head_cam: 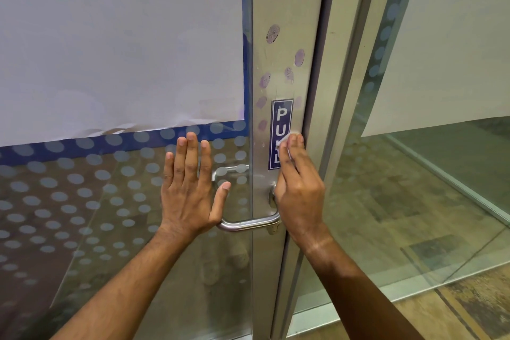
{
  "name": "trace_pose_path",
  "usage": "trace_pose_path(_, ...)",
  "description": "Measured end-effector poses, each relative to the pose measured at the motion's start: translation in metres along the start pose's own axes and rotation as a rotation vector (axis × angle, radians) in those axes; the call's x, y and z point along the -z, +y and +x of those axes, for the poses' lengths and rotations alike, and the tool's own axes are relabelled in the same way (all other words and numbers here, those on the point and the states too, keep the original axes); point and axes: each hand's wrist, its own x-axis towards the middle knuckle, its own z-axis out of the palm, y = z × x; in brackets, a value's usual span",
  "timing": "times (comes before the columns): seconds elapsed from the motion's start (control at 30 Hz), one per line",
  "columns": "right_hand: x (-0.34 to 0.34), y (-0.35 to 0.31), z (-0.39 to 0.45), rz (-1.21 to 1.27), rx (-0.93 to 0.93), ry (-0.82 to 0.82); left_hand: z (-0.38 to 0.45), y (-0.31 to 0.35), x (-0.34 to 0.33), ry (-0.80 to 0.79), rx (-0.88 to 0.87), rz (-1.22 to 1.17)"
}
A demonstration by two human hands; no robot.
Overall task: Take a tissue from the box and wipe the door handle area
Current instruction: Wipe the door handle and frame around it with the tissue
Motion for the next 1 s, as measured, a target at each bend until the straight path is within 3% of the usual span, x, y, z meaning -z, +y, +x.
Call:
trace_pose_path(0.57, 0.001, -0.001, -0.010, 0.061, 0.059, -0.047, 0.000, 0.000, -0.002, 0.007, -0.009, -0.009)
trace_pose_path(0.8, 0.006, -0.017, 0.038, 0.148, 0.147, 0.135, 0.000, 0.000, -0.001, -0.004, -0.008, -0.007)
trace_pose_path(1.0, -0.004, -0.023, 0.029, 0.049, 0.216, 0.002, 0.000, 0.000, -0.002, 0.002, -0.012, -0.001)
